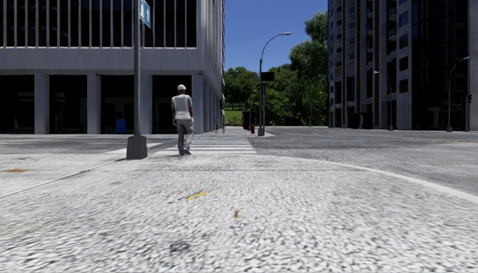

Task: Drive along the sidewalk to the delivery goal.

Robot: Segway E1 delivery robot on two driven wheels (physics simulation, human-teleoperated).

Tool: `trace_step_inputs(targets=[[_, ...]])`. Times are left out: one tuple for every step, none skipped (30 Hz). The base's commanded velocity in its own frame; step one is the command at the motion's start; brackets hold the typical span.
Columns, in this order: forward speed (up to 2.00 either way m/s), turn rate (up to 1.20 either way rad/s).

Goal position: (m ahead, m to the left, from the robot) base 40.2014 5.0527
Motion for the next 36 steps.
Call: trace_step_inputs(targets=[[2.0, 0.0], [2.0, 0.0], [2.0, 0.0], [2.0, 0.01], [2.0, 0.01], [2.0, 0.04], [2.0, 0.08], [2.0, 0.14], [2.0, 0.17], [2.0, 0.17], [2.0, 0.17], [2.0, 0.17], [2.0, 0.15], [2.0, 0.04], [2.0, 0.0], [2.0, 0.0], [2.0, 0.0], [2.0, 0.0], [2.0, 0.0], [2.0, 0.0], [2.0, 0.0], [2.0, 0.0], [2.0, 0.0], [2.0, 0.0], [2.0, 0.0], [2.0, 0.0], [2.0, 0.0], [2.0, 0.0], [2.0, 0.0], [2.0, 0.0], [2.0, 0.0], [2.0, 0.0], [2.0, 0.0], [2.0, 0.0], [2.0, 0.0], [2.0, 0.0]])
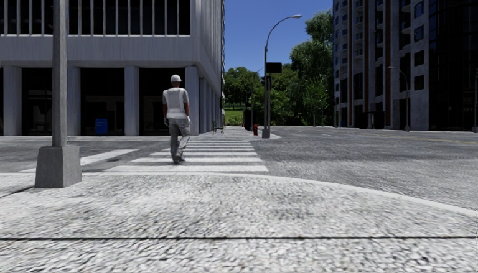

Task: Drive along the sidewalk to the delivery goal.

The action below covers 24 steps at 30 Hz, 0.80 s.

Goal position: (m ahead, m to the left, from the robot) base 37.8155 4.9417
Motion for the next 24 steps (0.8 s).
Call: trace_step_inputs(targets=[[2.0, 0.0], [2.0, 0.0], [2.0, 0.0], [2.0, 0.0], [2.0, 0.0], [2.0, 0.0], [2.0, 0.0], [2.0, 0.0], [2.0, 0.0], [2.0, 0.0], [2.0, 0.0], [2.0, 0.0], [2.0, 0.0], [2.0, 0.0], [2.0, 0.0], [2.0, 0.0], [2.0, 0.0], [2.0, 0.0], [2.0, 0.0], [2.0, 0.0], [2.0, 0.0], [2.0, 0.0], [2.0, 0.0], [2.0, 0.0]])
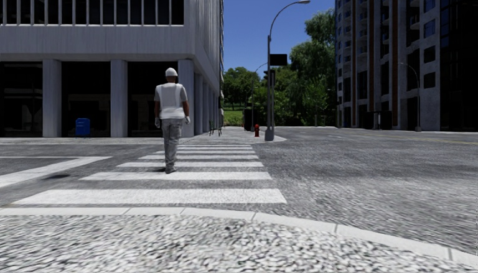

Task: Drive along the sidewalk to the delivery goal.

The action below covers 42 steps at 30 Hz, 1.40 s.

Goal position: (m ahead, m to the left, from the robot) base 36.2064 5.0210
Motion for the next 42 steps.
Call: trace_step_inputs(targets=[[2.0, 0.0], [2.0, 0.0], [2.0, 0.0], [2.0, 0.0], [2.0, 0.0], [2.0, 0.0], [2.0, 0.0], [2.0, 0.0], [2.0, 0.0], [2.0, 0.0], [2.0, 0.0], [2.0, 0.0], [2.0, 0.0], [2.0, 0.0], [2.0, 0.0], [2.0, 0.0], [2.0, 0.0], [2.0, 0.0], [2.0, 0.0], [2.0, 0.0], [2.0, 0.0], [2.0, 0.0], [2.0, 0.0], [2.0, 0.0], [1.97, 0.0], [1.83, 0.0], [1.68, 0.0], [1.61, 0.0], [1.61, 0.0], [1.56, 0.0], [1.51, 0.0], [1.5, 0.0], [1.5, 0.0], [1.5, 0.0], [1.5, 0.0], [1.5, 0.0], [1.5, 0.0], [1.5, 0.0], [1.5, 0.0], [1.5, 0.0], [1.5, 0.0], [1.5, 0.0]])
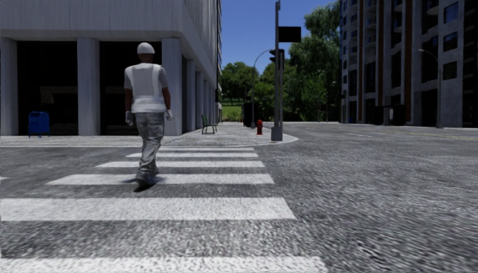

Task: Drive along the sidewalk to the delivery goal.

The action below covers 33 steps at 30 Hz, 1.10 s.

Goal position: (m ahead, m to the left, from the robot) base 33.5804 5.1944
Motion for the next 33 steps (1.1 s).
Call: trace_step_inputs(targets=[[1.5, 0.0], [1.5, 0.0], [1.5, 0.0], [1.5, 0.08], [1.5, 0.12], [1.5, 0.13], [1.5, 0.13], [1.5, 0.14], [1.5, 0.15], [1.5, 0.15], [1.5, 0.15], [1.5, 0.15], [1.5, 0.07], [1.5, 0.0], [1.5, 0.0], [1.5, 0.0], [1.5, 0.0], [1.5, 0.0], [1.5, 0.0], [1.5, 0.0], [1.65, 0.0], [1.65, 0.0], [2.0, 0.0], [2.0, 0.0], [2.0, 0.0], [2.0, 0.0], [2.0, 0.0], [2.0, 0.0], [2.0, 0.0], [2.0, 0.0], [2.0, 0.0], [2.0, 0.0], [2.0, 0.0]])
